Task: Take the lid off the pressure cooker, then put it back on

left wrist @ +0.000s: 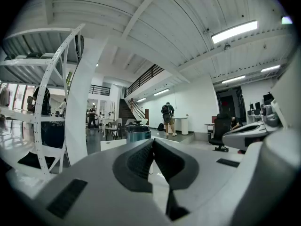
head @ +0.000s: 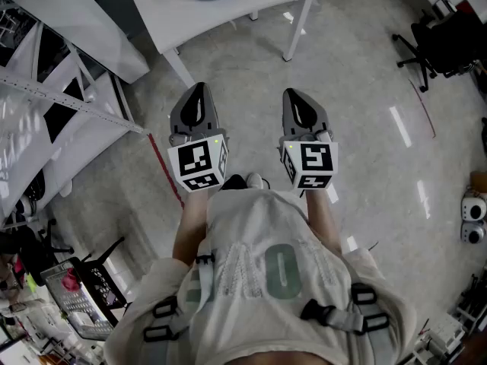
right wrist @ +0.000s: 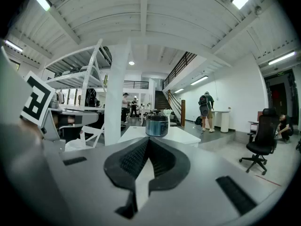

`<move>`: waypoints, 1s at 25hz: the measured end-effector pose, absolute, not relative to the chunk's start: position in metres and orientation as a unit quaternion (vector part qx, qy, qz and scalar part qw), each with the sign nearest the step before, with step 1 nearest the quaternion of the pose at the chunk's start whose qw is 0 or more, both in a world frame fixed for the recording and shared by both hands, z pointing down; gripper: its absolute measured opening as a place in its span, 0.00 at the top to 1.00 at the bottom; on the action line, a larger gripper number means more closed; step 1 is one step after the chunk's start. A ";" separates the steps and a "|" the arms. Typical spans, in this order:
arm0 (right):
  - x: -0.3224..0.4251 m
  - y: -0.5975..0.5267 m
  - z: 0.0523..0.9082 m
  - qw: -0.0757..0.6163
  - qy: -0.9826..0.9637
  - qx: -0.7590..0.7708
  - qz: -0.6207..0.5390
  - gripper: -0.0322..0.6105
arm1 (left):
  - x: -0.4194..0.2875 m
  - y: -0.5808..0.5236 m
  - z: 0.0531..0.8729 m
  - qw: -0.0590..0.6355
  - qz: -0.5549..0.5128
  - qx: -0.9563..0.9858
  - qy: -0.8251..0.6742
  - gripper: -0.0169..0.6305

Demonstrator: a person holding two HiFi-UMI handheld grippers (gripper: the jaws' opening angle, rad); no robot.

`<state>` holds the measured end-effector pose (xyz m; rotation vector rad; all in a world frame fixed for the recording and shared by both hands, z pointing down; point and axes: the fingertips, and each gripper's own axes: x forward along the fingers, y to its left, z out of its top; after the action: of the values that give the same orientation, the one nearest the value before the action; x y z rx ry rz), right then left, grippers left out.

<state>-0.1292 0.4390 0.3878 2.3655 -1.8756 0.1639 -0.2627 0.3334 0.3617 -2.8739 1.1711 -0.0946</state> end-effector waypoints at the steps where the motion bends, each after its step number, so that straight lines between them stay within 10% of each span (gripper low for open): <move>1: -0.130 0.438 0.389 0.060 -0.620 0.780 0.056 0.94 | -0.263 0.333 0.362 0.019 -0.030 -0.926 0.376 0.95; 25: -0.117 0.405 0.405 0.023 -0.638 0.762 0.108 0.94 | -0.248 0.292 0.368 -0.018 -0.022 -0.928 0.371 0.95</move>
<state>-0.1167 0.4053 0.4054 2.3600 -1.9746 0.3334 -0.2480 0.2920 0.3683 -2.9493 1.1795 -0.0686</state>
